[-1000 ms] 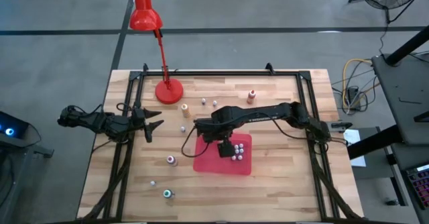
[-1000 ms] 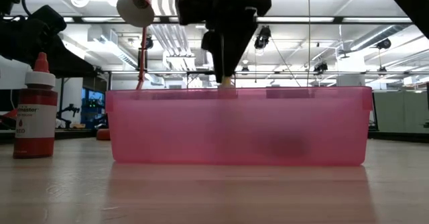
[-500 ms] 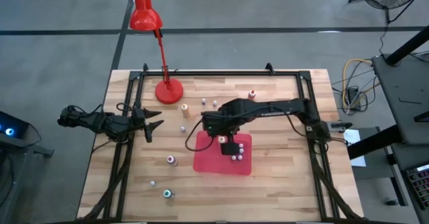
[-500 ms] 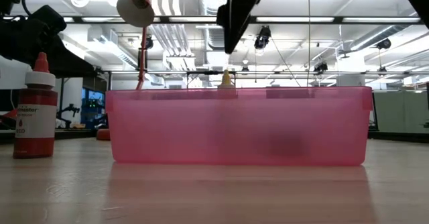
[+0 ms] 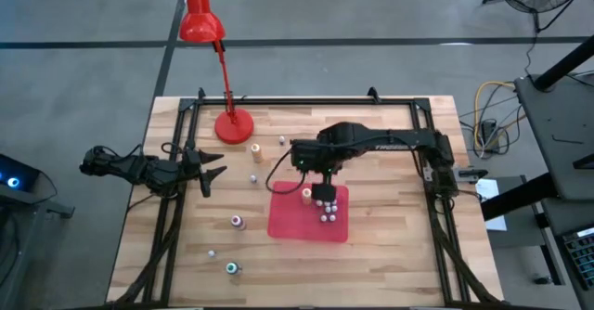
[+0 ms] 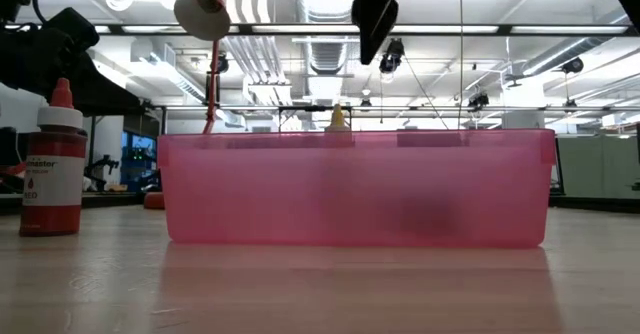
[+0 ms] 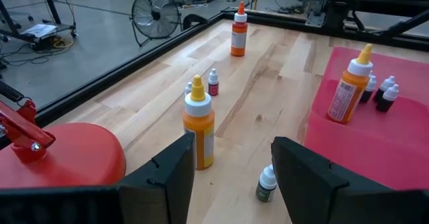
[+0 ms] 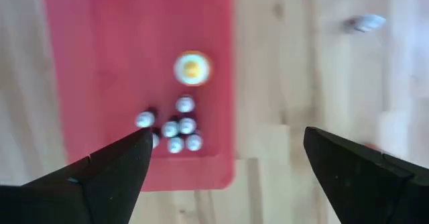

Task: Pick & Place food coloring
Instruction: Put the large orange food coloring bottle in the red bin

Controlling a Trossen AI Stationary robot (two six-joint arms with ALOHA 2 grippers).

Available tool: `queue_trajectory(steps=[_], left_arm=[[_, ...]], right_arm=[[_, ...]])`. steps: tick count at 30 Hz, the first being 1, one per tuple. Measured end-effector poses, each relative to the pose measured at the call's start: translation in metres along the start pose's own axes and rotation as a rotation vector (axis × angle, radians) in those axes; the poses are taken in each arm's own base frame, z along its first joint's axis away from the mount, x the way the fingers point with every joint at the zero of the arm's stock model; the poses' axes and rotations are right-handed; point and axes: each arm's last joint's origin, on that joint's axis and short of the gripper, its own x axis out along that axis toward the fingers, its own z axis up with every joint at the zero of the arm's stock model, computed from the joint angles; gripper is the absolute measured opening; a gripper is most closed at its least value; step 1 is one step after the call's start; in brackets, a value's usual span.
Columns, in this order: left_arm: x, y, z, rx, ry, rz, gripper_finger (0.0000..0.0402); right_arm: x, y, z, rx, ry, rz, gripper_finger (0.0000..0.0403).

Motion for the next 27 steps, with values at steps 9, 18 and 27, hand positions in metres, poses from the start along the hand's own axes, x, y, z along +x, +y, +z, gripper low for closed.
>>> queue_trajectory(steps=[9,18,27], left_arm=[[0.000,0.000,0.000,0.000,0.000,0.000,0.0170],[0.000,0.000,0.000,0.000,0.000,0.000,0.0170],[0.000,0.000,0.000,0.000,0.000,0.000,0.0170]], right_arm=[[0.000,-0.043,-0.033,0.093,-0.007,-0.108,0.0381],[0.003,-0.088,-0.062,0.283,-0.063,-0.174,0.0381],[0.003,-0.132,-0.068,0.578,-0.119,-0.248,0.0381]])
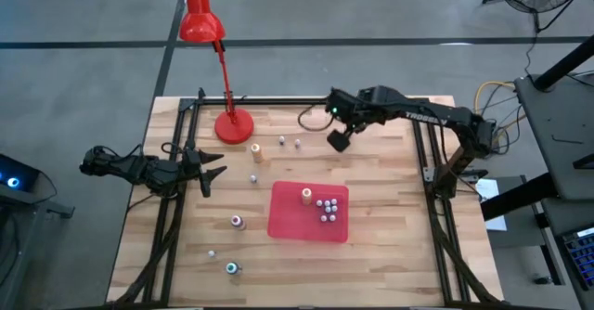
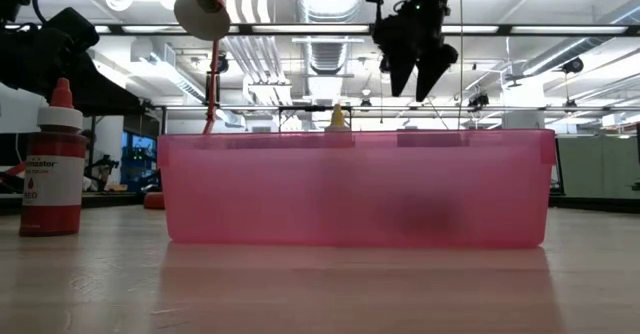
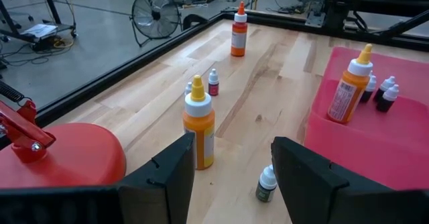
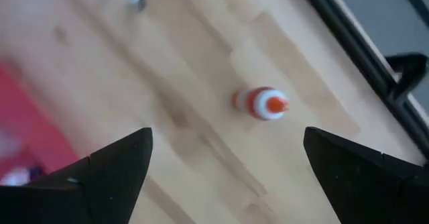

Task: Pick & Place food coloring
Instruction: Put the large orange food coloring bottle in the red bin

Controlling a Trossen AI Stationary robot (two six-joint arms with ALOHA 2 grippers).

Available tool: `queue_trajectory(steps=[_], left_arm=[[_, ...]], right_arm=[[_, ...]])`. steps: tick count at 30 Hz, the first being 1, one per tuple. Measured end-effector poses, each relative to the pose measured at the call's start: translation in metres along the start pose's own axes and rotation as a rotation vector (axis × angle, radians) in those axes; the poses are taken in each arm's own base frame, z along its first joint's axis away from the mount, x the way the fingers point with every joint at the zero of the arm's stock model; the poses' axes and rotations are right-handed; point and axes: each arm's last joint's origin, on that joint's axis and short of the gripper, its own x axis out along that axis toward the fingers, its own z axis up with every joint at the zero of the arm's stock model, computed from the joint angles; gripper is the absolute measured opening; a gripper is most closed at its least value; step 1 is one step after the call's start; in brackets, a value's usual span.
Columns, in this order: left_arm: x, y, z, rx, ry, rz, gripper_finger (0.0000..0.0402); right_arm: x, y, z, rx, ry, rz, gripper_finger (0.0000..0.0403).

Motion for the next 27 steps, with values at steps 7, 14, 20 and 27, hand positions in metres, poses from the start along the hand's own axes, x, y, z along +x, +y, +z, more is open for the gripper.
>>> queue_trajectory(steps=[7,14,20,27], left_arm=[[0.000,0.000,0.000,0.000,0.000,-0.001,0.0170],[0.000,0.000,0.000,0.000,0.000,0.000,0.0170],[0.000,0.000,0.000,0.000,0.000,-0.001,0.0170],[0.000,0.000,0.000,0.000,0.000,0.000,0.0170]], right_arm=[[0.013,-0.023,0.014,0.215,0.000,-0.020,0.0381],[0.036,-0.033,0.022,0.351,0.050,-0.031,0.0381],[0.053,-0.034,0.026,0.418,0.070,-0.043,0.0381],[0.074,-0.033,0.017,0.435,0.104,-0.058,0.0381]])
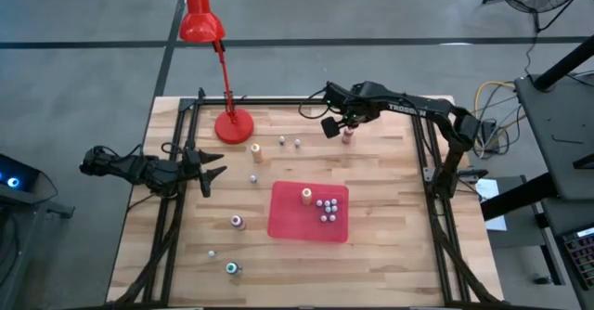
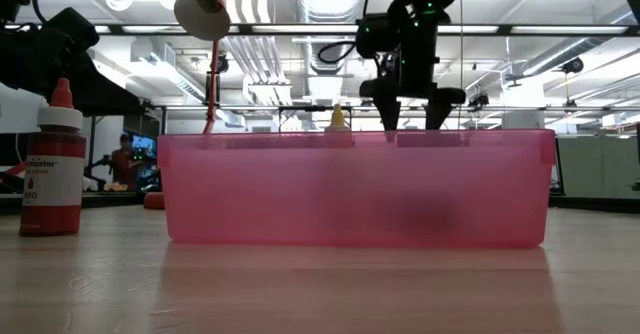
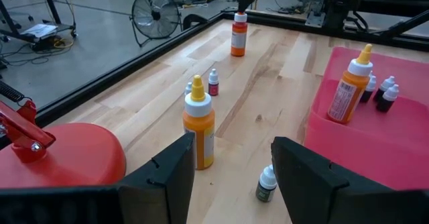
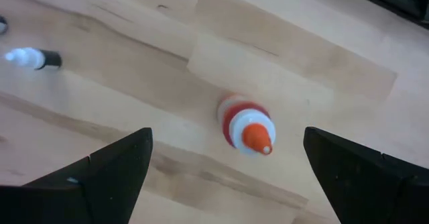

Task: Pick & Place food coloring
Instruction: Put the large orange food coloring bottle in the red bin

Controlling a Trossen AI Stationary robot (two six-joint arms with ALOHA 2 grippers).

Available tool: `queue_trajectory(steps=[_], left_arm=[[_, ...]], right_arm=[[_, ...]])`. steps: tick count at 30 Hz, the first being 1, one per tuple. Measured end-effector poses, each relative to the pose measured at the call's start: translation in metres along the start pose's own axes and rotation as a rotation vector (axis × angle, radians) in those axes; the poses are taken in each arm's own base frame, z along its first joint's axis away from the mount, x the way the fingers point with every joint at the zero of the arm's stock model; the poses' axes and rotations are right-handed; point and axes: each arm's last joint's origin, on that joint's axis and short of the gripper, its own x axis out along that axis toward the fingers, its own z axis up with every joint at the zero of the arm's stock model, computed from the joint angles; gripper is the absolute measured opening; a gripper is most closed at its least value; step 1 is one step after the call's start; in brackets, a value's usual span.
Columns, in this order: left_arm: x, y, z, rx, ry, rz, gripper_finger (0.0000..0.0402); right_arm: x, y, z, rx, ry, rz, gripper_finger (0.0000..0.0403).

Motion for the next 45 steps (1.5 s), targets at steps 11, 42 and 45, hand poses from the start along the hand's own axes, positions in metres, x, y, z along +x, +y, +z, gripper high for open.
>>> queue_trajectory(steps=[11,42,45], left_arm=[[0.000,0.000,0.000,0.000,0.000,0.000,0.0170],[0.000,0.000,0.000,0.000,0.000,0.000,0.0170],[0.000,0.000,0.000,0.000,0.000,0.000,0.0170]], right_arm=[[0.024,-0.006,-0.005,0.035,0.014,0.011,0.0381],[0.046,-0.012,-0.011,0.029,0.024,0.023,0.0223],[0.048,-0.014,-0.012,0.031,0.031,0.016,0.0210]])
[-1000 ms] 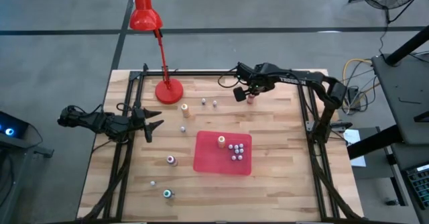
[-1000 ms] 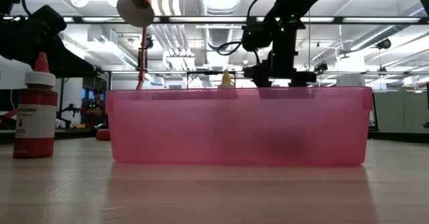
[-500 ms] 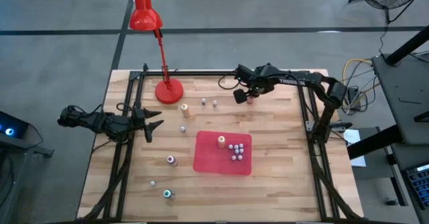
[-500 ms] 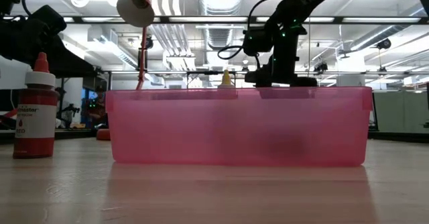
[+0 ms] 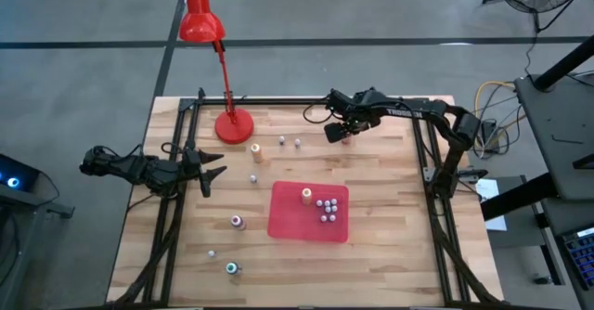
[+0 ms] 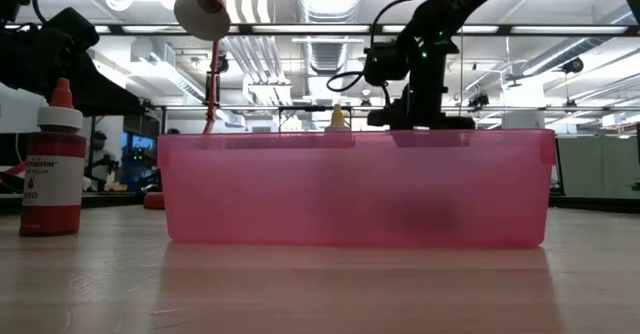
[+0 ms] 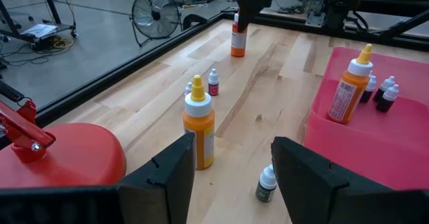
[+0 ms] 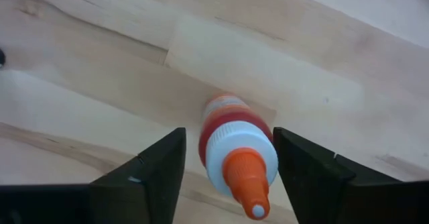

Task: Pick & Place food coloring
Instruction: Put the large orange food coloring bottle in the red bin

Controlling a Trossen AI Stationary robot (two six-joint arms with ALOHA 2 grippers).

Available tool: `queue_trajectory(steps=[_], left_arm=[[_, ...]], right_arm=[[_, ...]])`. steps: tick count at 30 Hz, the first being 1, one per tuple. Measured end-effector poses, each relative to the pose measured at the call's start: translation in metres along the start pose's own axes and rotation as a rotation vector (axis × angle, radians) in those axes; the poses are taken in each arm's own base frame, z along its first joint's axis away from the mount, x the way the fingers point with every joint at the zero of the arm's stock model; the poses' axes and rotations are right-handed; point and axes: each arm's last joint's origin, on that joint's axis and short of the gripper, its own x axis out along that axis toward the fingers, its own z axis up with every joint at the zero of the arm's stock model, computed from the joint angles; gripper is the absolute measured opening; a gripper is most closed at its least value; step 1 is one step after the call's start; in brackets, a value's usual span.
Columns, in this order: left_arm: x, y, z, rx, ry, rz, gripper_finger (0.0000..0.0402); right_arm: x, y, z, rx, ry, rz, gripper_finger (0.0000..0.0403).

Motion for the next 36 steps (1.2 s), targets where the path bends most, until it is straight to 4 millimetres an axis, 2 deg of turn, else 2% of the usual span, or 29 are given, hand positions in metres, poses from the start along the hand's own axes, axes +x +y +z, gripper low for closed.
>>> queue_trajectory(steps=[12,18,27,36], left_arm=[[0.000,0.000,0.000,0.000,0.000,0.000,0.0170],[0.000,0.000,0.000,0.000,0.000,0.000,0.0170],[0.000,0.000,0.000,0.000,0.000,0.000,0.0170],[0.000,0.000,0.000,0.000,0.000,0.000,0.0170]], right_arm=[[0.002,-0.002,-0.001,-0.014,-0.023,-0.046,0.0142],[-0.001,-0.002,0.001,-0.071,-0.027,-0.050,0.0141],[-0.030,0.003,0.012,-0.216,-0.023,-0.052,0.0141],[-0.075,0.019,0.009,-0.443,-0.004,-0.049,0.0141]])
